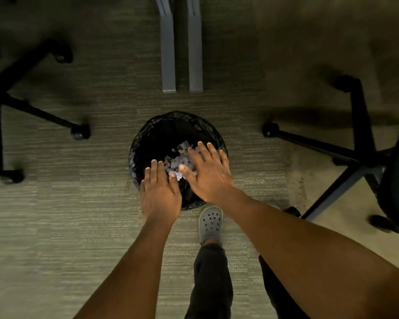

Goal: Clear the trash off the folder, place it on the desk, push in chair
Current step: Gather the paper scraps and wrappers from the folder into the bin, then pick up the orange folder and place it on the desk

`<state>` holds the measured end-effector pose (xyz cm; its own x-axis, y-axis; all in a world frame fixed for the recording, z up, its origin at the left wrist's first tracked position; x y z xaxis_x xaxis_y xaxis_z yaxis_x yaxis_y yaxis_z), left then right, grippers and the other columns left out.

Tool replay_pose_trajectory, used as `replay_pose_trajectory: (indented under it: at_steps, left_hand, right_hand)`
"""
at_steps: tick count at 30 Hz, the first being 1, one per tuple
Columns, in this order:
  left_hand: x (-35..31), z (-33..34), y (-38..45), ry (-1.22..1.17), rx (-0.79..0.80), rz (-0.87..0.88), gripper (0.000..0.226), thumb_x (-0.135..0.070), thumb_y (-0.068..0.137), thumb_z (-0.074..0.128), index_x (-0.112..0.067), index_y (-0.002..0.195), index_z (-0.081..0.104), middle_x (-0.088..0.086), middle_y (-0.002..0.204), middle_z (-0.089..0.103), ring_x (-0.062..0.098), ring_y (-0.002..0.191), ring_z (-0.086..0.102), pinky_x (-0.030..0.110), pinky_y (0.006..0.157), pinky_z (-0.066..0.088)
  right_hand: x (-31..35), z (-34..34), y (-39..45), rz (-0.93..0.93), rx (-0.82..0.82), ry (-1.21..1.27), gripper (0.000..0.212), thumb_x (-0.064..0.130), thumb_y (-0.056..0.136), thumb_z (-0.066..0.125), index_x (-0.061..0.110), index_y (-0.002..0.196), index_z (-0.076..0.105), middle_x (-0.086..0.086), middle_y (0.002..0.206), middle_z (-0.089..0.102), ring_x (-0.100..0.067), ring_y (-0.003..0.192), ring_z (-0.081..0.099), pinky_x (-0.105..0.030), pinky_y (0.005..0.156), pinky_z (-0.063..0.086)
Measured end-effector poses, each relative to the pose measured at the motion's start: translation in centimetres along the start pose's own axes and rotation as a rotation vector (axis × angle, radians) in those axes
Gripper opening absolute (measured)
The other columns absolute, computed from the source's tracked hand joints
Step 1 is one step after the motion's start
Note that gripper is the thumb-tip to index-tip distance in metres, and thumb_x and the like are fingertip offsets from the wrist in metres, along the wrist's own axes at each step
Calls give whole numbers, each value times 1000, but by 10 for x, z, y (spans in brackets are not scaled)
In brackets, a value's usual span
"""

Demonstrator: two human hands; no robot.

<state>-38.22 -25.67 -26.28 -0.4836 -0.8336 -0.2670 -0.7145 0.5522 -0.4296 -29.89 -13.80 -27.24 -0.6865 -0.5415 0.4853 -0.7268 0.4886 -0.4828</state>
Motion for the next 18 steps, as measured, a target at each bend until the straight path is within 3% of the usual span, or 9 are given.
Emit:
replay_pose_trajectory:
  at_steps: [9,18]
  left_hand:
    - [-111,-48,-19,-136,-81,164,48,-29,101,43,-3,142,45,16,152,40,31,140,36,47,114,32]
    - [-288,-63,-58,-413,37,378,44,-27,98,52,-11,139,49,8,137,55,23,126,50,42,103,43]
  right_hand:
    - [-37,-110,-52,79,-206,100,63,58,99,25,19,147,36,-7,159,27,-23,148,12,-46,120,8]
    - [-99,-260,-130,120,-611,232,46,41,99,45,15,135,52,-5,145,48,-18,138,35,-38,112,30]
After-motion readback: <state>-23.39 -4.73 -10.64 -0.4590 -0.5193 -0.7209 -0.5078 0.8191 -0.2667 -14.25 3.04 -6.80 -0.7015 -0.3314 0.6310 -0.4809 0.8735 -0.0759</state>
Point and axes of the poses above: each hand's wrist, its own y-axis towards the middle knuckle, its own z-axis out of the palm, x = y × z, the point moved 10 cm from there along y, towards the middle knuckle
